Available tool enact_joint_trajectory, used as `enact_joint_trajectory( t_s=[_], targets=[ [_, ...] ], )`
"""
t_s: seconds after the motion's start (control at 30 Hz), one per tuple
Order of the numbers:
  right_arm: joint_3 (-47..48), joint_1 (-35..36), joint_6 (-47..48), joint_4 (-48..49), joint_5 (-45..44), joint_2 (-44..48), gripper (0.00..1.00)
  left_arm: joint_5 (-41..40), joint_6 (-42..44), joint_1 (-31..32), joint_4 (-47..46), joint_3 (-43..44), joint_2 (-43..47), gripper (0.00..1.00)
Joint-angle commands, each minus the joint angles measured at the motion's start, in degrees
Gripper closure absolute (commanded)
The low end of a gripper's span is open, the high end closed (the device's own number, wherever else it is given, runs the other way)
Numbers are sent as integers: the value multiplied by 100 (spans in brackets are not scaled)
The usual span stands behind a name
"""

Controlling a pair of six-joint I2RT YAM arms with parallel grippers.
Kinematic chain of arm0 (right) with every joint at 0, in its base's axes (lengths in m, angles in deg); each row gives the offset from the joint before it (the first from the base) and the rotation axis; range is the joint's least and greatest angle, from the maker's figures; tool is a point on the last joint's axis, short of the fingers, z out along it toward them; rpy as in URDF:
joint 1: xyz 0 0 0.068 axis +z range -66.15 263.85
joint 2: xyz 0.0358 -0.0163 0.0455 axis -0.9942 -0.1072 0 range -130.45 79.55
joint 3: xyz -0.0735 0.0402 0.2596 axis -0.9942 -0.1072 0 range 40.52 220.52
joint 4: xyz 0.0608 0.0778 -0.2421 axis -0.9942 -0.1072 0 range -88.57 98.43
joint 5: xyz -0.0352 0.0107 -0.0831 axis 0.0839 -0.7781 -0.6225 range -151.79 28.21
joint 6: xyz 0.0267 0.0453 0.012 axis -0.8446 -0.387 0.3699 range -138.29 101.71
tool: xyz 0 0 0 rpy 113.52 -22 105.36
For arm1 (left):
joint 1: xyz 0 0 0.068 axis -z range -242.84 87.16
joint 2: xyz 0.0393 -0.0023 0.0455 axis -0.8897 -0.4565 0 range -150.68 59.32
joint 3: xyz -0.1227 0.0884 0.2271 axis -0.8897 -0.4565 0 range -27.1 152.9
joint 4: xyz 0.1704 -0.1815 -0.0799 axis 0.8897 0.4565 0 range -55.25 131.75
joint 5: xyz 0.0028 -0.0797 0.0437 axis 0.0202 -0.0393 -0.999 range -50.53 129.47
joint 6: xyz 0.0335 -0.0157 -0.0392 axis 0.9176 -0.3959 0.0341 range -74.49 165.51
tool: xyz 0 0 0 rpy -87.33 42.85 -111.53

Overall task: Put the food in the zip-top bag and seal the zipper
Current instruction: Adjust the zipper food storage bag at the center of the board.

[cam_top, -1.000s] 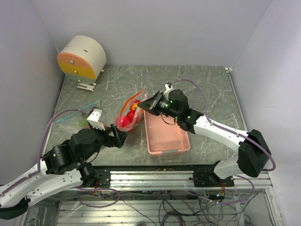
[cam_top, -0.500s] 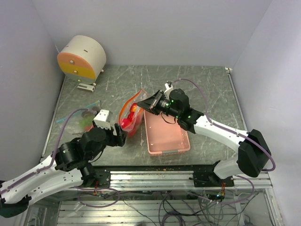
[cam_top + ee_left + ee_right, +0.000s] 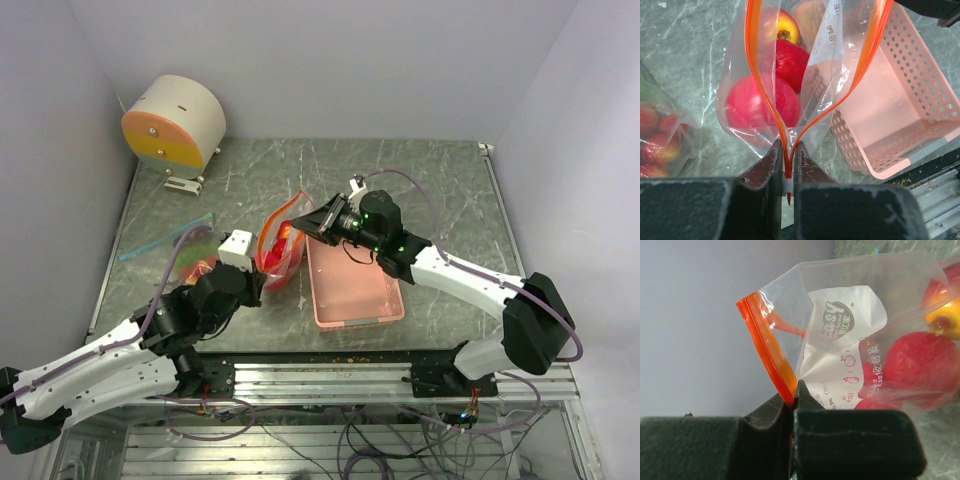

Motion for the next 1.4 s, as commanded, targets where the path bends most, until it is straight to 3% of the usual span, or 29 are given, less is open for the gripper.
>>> enact_joint_trajectory(
  t_s=[0.0,0.03,0.2,0.4,0.6,0.73,0.97,1.37],
  targets=[
    [-14,-23,508,-132,-73,218,100,-384,80,-20,183,318,70,93],
    [30,-34,766,-354,-161,318,97,-431,82,-16,312,428,142,93],
    [-132,-26,2550,-714,-407,1103,60,-266,333,-19,841,1018,590,93],
    [257,331,5406,-1405,619,1858,36,904,946,-18,989,1445,654,93],
    [1073,1831,7752,-2689,886,1520,35,2309,1492,-20,830,1679,315,93],
    [972,2161,8646,-2735,1220,1558,36,3167,1772,-19,864,1871,28,93],
    [397,2158,9251,-2299,1536,2255,38,3712,2039,-12,1314,2218,-198,93],
    [873,2151,9777,-2426,2156,1519,40,3962,2197,-15,1634,2365,-12,93]
  ],
)
